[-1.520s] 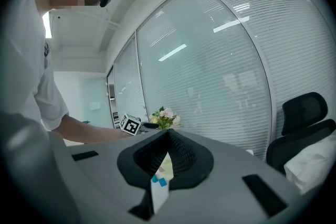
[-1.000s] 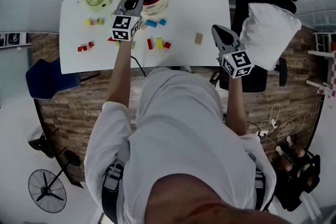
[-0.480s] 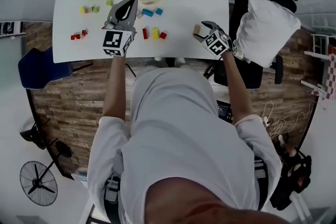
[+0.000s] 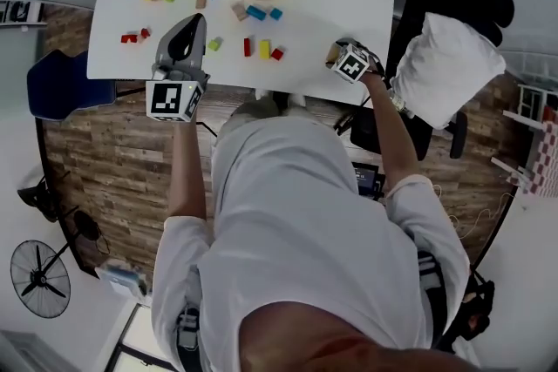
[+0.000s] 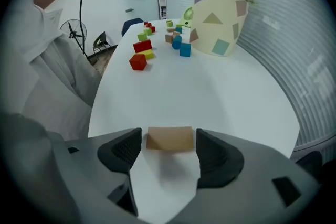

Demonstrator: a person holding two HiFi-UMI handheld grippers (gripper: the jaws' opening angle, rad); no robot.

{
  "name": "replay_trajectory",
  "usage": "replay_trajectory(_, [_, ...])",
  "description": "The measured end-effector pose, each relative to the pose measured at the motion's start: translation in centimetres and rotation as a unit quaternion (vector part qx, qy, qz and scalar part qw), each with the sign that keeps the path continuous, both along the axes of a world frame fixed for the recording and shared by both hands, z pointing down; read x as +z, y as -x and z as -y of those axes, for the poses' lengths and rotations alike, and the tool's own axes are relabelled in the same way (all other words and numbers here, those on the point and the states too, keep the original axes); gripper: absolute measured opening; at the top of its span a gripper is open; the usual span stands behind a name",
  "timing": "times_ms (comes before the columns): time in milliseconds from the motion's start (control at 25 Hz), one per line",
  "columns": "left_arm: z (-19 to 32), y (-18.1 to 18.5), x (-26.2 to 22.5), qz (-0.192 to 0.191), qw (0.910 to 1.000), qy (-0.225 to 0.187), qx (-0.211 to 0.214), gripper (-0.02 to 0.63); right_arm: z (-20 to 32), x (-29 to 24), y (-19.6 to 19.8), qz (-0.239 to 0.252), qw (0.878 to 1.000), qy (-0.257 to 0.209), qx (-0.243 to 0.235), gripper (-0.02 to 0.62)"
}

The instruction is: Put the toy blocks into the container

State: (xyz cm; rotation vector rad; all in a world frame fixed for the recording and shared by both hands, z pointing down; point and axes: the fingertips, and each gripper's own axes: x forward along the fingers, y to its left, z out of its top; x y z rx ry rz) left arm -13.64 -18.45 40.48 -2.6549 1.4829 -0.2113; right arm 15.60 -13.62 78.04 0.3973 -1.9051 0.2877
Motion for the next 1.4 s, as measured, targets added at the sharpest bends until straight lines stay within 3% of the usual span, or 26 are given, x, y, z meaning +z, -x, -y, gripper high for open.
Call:
replay_trajectory(320, [-1.8, 0.6, -0.7, -0.013, 0.9998, -0.002, -0.017, -0.002, -0.6, 0.7, -0.2, 0.011, 1.0, 0.012, 0.007, 0.275])
replay_trajectory(480, [-1.9, 0.3, -0.4, -0.011, 0.9999, 0.001, -0.012, -0.002, -0.4, -0.8, 0.1, 0.071, 0.996, 0.004, 0.063, 0.273])
replay_trajectory(640, [-1.4, 0.1, 0.7, -0.01, 0.9999, 0.008, -0.006, -0.003, 0.4, -3.8, 0.9, 0.147, 0.982, -0.023, 0.116, 0.273])
replay_trajectory(760, [-1.0, -0.4, 1.0, -0.017, 0.9998, 0.013, 0.001, -0.002, 1.4, -7.5, 2.0, 0.221, 0.963, -0.06, 0.145, 0.273])
replay_trajectory(960, [-0.4, -1.3, 1.0, -0.028, 0.9994, 0.014, 0.014, -0.002, 3.1, -15.1, 4.2, 0.321, 0.924, -0.14, 0.154, 0.272])
replay_trajectory(1200, [-0.5, -2.1, 0.5, -0.038, 0.999, 0.012, 0.023, -0.002, 6.2, -23.8, 7.0, 0.411, 0.874, -0.217, 0.144, 0.272])
replay_trajectory(1400, [-2.0, -1.8, 0.2, -0.05, 0.9985, 0.014, 0.017, -0.002, 9.9, -28.8, 9.5, 0.469, 0.837, -0.25, 0.134, 0.272])
